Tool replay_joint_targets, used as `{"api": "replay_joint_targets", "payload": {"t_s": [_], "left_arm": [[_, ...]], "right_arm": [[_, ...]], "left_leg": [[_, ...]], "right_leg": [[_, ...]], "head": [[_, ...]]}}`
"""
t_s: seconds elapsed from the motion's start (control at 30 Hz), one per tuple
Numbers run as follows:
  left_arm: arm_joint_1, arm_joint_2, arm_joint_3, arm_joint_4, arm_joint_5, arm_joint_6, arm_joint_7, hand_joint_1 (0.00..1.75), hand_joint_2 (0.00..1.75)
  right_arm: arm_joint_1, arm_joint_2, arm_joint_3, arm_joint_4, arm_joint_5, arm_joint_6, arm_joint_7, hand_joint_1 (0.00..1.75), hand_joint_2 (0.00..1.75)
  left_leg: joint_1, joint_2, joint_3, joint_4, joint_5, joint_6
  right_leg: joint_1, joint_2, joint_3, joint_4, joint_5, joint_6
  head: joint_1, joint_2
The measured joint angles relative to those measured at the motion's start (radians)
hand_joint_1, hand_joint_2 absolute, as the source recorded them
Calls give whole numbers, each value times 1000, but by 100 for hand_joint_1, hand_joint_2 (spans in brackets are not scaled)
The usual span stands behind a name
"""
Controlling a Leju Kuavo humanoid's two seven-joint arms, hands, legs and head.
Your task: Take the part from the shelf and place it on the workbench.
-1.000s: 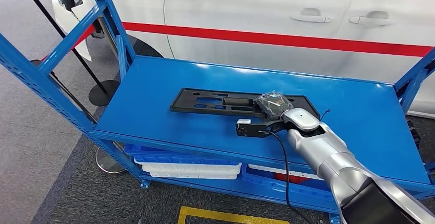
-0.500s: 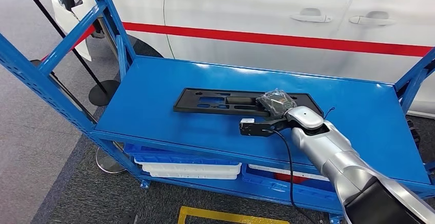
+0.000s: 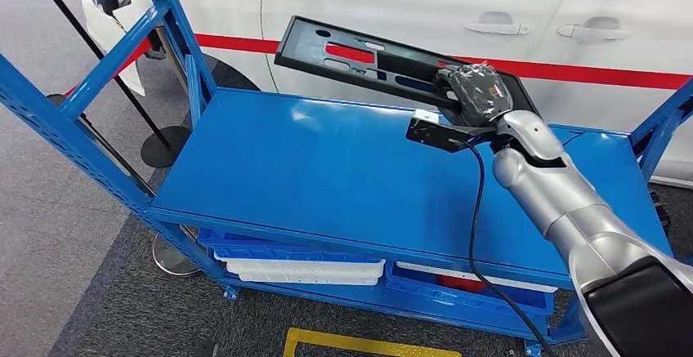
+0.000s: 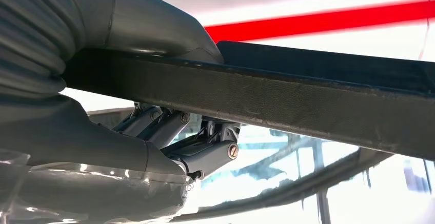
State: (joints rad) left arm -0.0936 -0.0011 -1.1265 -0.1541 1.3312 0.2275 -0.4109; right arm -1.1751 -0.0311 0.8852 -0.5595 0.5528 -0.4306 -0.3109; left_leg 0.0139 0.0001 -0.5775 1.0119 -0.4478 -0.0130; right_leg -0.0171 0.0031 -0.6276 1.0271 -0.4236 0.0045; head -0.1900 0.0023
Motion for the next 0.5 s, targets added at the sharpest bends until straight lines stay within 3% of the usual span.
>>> {"api": "replay_joint_targets", "payload": {"t_s": [0.5], "left_arm": [[-2, -1, 0, 0, 8, -17, -20, 0, 0]], "right_arm": [[30, -35, -87, -56, -88, -18, -55, 175, 175]], "left_leg": [[0, 0, -1, 1, 0, 0]], "right_leg": [[0, 0, 0, 0, 0, 0]], "head": [[0, 0]]}}
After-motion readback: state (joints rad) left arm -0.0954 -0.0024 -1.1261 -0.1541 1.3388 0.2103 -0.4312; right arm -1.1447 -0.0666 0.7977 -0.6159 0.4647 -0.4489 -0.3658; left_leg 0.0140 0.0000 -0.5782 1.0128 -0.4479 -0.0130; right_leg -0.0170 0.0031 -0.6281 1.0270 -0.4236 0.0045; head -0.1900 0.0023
